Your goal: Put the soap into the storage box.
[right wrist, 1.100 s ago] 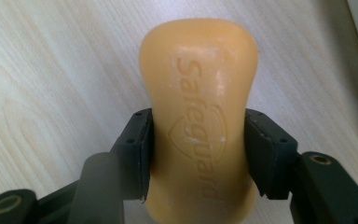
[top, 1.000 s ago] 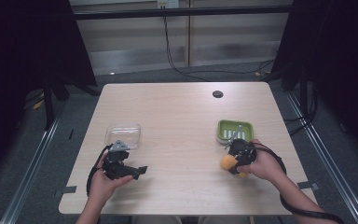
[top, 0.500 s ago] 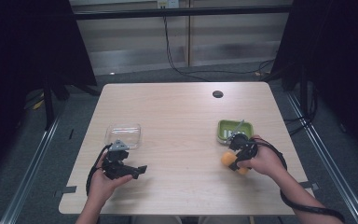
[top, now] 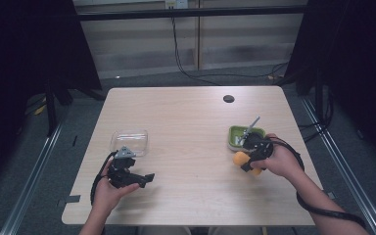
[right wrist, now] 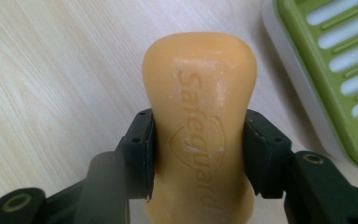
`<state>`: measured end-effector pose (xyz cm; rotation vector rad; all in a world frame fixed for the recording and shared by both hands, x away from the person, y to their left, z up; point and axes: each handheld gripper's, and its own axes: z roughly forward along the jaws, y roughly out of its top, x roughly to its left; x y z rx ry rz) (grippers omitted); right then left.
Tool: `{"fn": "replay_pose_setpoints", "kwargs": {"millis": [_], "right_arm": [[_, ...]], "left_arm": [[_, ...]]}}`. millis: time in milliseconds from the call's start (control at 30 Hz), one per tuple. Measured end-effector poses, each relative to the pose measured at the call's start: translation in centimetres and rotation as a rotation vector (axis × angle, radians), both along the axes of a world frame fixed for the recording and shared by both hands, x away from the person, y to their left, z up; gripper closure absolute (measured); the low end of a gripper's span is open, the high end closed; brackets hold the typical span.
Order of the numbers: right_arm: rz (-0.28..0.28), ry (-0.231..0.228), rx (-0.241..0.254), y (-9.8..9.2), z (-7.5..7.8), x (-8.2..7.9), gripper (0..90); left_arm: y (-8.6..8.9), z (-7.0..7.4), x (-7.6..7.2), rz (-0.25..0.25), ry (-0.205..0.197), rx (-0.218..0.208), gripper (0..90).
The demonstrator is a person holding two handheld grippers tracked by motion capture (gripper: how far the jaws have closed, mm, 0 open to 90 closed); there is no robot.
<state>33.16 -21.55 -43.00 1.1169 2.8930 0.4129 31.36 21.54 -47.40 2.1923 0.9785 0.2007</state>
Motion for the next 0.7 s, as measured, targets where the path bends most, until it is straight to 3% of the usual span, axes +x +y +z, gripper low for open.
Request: {"fn": "replay_pose_setpoints", "kwargs": {"millis": [700], "right_arm": [[0.006,-0.015,0.019,-0.4,1.5,1.7,50.3]], "left_arm": [[0.0,-0.1,0.0,0.006,-0.006,-0.015,2.0]]}}
